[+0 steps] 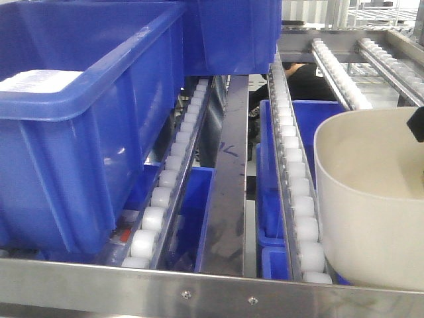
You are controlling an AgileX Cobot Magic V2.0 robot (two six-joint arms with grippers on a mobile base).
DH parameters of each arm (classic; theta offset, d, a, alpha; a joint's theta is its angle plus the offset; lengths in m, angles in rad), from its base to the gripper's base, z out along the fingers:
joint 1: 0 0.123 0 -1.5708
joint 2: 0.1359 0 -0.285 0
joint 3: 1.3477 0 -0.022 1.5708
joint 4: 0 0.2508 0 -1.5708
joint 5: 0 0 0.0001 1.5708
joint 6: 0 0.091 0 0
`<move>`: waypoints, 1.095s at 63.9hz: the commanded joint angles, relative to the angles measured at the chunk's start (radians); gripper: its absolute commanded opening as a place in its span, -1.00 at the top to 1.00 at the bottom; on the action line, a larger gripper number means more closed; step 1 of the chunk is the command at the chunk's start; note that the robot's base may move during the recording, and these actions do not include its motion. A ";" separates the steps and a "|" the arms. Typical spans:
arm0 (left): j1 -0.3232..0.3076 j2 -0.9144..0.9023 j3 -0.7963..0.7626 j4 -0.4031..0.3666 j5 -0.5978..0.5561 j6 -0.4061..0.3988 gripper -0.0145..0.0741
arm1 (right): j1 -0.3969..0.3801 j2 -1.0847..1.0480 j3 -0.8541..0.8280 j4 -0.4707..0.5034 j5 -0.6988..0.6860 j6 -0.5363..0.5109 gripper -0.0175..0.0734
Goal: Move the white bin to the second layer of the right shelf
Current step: 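Lower the held white bin onto the roller track with the right gripper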
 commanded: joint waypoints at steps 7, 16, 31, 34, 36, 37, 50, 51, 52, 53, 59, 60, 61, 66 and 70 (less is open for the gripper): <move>-0.005 -0.014 0.027 0.000 -0.087 -0.005 0.48 | -0.005 -0.024 0.014 0.004 -0.096 -0.003 0.50; -0.005 -0.014 0.027 0.000 -0.087 -0.005 0.48 | -0.005 -0.024 0.034 0.004 -0.122 -0.003 0.50; -0.005 -0.014 0.027 0.000 -0.087 -0.005 0.48 | -0.005 -0.024 0.048 0.004 -0.138 -0.003 0.49; -0.005 -0.014 0.027 0.000 -0.087 -0.005 0.48 | -0.005 -0.024 0.048 0.004 -0.140 -0.003 0.43; -0.005 -0.014 0.027 0.000 -0.087 -0.005 0.48 | -0.005 -0.025 0.048 0.004 -0.140 -0.003 0.37; -0.005 -0.014 0.027 0.000 -0.087 -0.005 0.48 | -0.005 -0.025 0.048 0.004 -0.142 -0.003 0.31; -0.005 -0.014 0.027 0.000 -0.087 -0.005 0.48 | -0.005 -0.030 0.046 0.004 -0.152 -0.003 -0.36; -0.005 -0.014 0.027 0.000 -0.087 -0.005 0.48 | -0.005 -0.030 0.044 0.004 -0.151 -0.003 -0.38; -0.005 -0.014 0.027 0.000 -0.087 -0.005 0.48 | -0.005 -0.031 0.043 0.004 -0.150 -0.003 -0.40; -0.005 -0.014 0.027 0.000 -0.087 -0.005 0.48 | -0.005 -0.032 0.041 0.004 -0.149 -0.003 -0.41; -0.005 -0.014 0.027 0.000 -0.087 -0.005 0.48 | -0.005 -0.040 0.027 0.004 -0.139 -0.003 -0.42; -0.005 -0.014 0.027 0.000 -0.087 -0.005 0.48 | -0.005 -0.042 0.025 0.004 -0.139 -0.003 -0.42; -0.005 -0.014 0.027 0.000 -0.087 -0.005 0.48 | -0.005 -0.047 0.022 0.004 -0.138 -0.003 -0.42; -0.005 -0.014 0.027 0.000 -0.087 -0.005 0.48 | -0.005 -0.063 0.011 0.004 -0.136 -0.003 -0.42; -0.005 -0.014 0.027 0.000 -0.087 -0.005 0.48 | -0.005 -0.082 0.006 0.004 -0.137 -0.003 -0.42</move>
